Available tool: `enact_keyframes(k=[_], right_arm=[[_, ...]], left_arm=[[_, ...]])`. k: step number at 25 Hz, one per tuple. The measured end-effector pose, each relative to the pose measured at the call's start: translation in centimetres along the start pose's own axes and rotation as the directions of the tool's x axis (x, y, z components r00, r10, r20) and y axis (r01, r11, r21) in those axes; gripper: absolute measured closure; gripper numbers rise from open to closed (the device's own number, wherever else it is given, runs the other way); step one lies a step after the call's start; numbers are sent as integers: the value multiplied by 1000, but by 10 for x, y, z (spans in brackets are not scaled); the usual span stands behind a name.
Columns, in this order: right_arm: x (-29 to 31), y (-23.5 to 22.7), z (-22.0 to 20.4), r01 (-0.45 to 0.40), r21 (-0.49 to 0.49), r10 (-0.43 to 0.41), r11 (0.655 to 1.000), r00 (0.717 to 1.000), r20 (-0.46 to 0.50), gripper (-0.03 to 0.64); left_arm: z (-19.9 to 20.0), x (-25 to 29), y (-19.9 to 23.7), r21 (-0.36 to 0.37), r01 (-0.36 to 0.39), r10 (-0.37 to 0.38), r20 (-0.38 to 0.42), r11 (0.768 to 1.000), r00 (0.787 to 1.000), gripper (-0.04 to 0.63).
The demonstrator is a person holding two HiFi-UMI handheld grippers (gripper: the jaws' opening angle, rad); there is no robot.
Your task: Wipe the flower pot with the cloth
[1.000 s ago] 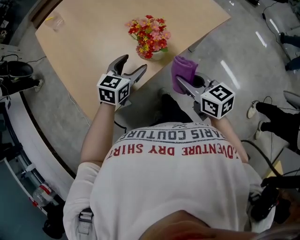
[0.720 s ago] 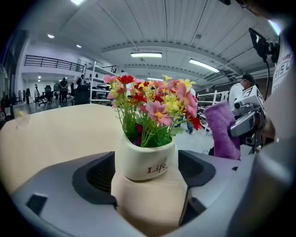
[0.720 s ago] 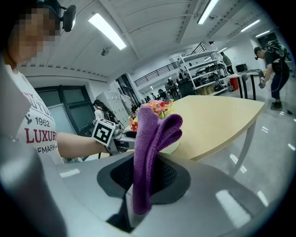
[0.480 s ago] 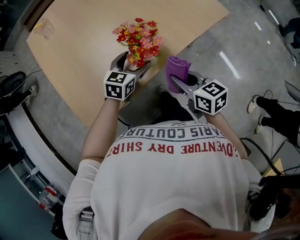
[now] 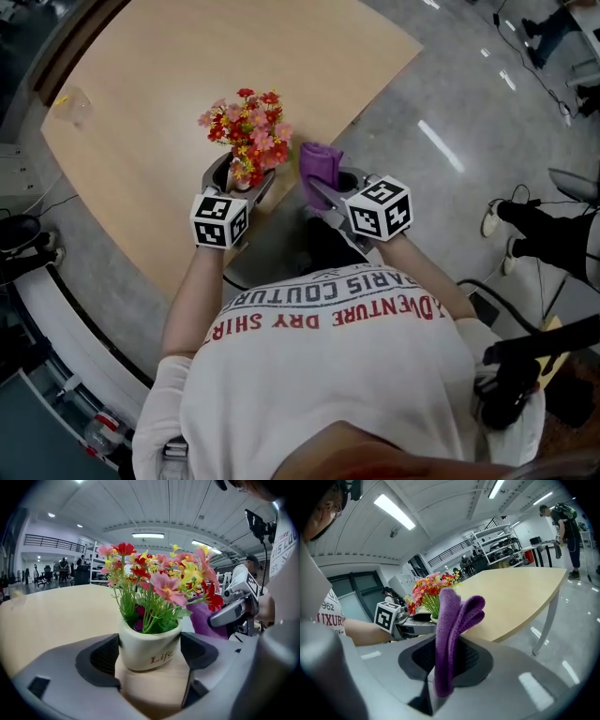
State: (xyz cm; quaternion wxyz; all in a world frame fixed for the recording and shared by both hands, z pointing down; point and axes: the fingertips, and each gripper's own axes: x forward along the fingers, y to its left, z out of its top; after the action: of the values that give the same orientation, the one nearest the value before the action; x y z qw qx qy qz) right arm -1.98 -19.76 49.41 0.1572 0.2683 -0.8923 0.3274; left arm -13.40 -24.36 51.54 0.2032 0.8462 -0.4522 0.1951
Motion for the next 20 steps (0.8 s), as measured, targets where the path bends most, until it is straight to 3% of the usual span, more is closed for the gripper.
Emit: enact_keyframes(k=[13,20], right_arm=[[20,-7,28,-28,126,20,992,998,65,555],[40,-1,27,-92,203,88,975,996,28,555]], left_arm=[[-1,-1,3,5,10,-10,4,1000,1000,186],[0,0,1,-1,8,-8,-9,1000,1000,186]])
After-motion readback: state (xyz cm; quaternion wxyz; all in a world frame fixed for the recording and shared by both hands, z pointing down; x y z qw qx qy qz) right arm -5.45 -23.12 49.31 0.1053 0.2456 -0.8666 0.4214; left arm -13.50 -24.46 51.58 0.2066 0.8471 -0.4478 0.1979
